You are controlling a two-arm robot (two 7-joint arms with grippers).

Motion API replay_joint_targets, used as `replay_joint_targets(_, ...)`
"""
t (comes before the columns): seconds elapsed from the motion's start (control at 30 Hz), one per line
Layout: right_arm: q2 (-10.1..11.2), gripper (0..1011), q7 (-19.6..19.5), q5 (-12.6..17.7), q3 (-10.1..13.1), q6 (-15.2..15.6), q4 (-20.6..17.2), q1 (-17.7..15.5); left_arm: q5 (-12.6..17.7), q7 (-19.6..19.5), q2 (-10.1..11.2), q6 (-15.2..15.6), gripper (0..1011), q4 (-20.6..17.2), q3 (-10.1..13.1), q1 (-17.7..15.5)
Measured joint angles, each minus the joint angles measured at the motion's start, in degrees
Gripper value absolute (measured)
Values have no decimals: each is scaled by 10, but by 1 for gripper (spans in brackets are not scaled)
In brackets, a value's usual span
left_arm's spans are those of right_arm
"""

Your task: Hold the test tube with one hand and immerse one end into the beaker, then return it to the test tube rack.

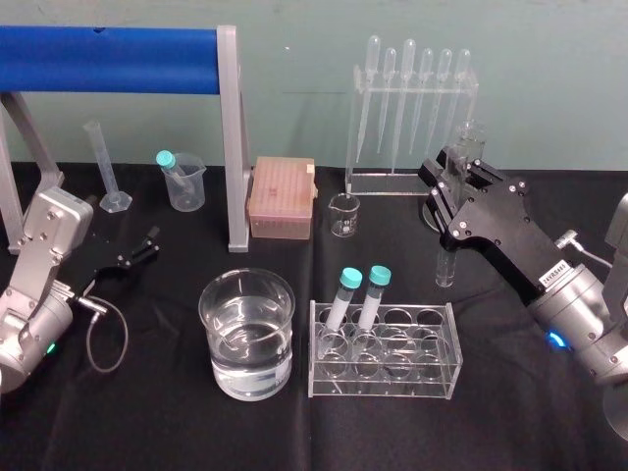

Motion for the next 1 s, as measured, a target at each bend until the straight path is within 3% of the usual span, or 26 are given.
replay_joint_targets(0.67, 1, 222, 0, -7, 2, 2, -4, 7, 0, 0, 0, 0, 1000, 0, 0, 0)
replay_joint_targets(0.93, 4, 222, 15, -14, 2, -6, 0, 58, 0, 0, 0, 0, 1000, 0, 0, 0)
replay_joint_targets(1.0, 4, 222, 33, -9, -7, -10, 19, 92, 0, 0, 0, 0, 1000, 0, 0, 0)
